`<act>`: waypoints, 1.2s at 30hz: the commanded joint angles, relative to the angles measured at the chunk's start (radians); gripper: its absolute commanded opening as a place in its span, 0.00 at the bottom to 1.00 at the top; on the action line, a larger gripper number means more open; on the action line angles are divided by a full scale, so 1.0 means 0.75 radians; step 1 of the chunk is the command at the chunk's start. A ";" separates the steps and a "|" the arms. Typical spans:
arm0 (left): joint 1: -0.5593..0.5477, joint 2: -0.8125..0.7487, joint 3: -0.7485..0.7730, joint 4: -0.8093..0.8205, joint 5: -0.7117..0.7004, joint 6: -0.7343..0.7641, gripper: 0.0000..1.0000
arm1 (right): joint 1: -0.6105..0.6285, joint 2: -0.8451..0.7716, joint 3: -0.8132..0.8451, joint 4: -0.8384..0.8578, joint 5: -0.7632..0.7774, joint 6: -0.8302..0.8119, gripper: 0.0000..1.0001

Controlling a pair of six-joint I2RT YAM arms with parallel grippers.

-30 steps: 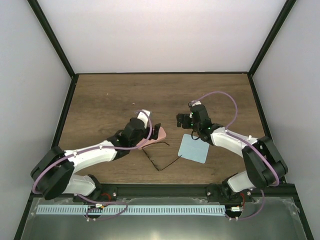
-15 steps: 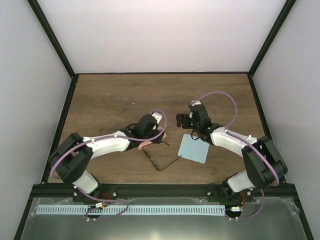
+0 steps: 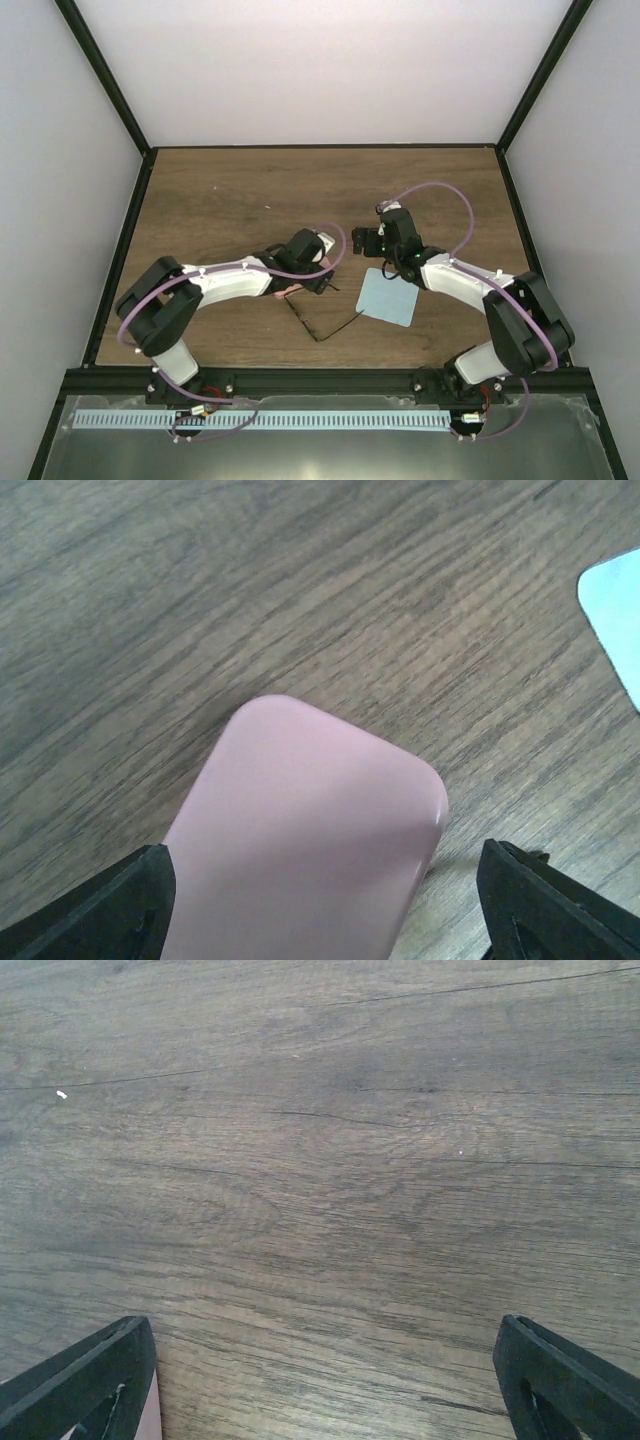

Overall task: Organize the sunglasses
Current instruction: Adjust the sunglasses case at the center of the board.

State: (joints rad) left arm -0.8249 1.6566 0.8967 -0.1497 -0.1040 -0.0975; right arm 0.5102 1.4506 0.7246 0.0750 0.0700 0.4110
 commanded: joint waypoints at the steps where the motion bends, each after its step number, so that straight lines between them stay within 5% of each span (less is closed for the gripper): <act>1: -0.034 0.088 0.066 -0.067 -0.059 0.033 0.87 | 0.011 0.017 0.058 -0.004 -0.021 -0.018 0.95; 13: -0.038 0.184 0.114 -0.101 -0.266 -0.004 0.87 | 0.011 0.025 0.062 -0.006 -0.028 -0.018 0.96; 25: -0.035 0.369 0.268 -0.183 -0.812 -0.305 0.88 | 0.011 0.040 0.069 -0.010 -0.035 -0.018 0.95; 31: -0.035 0.162 0.156 -0.088 -0.725 -0.316 0.89 | 0.011 0.043 0.072 -0.009 -0.049 -0.016 0.95; 33: -0.031 0.075 0.119 -0.078 -0.609 -0.304 1.00 | 0.011 0.047 0.072 -0.010 -0.049 -0.014 0.95; 36: -0.027 0.015 0.096 -0.098 -0.476 -0.317 1.00 | 0.011 0.044 0.065 0.002 -0.049 -0.015 0.95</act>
State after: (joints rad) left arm -0.8497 1.7466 0.9874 -0.2359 -0.5838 -0.3157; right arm 0.5102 1.4784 0.7368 0.0742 0.0376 0.4042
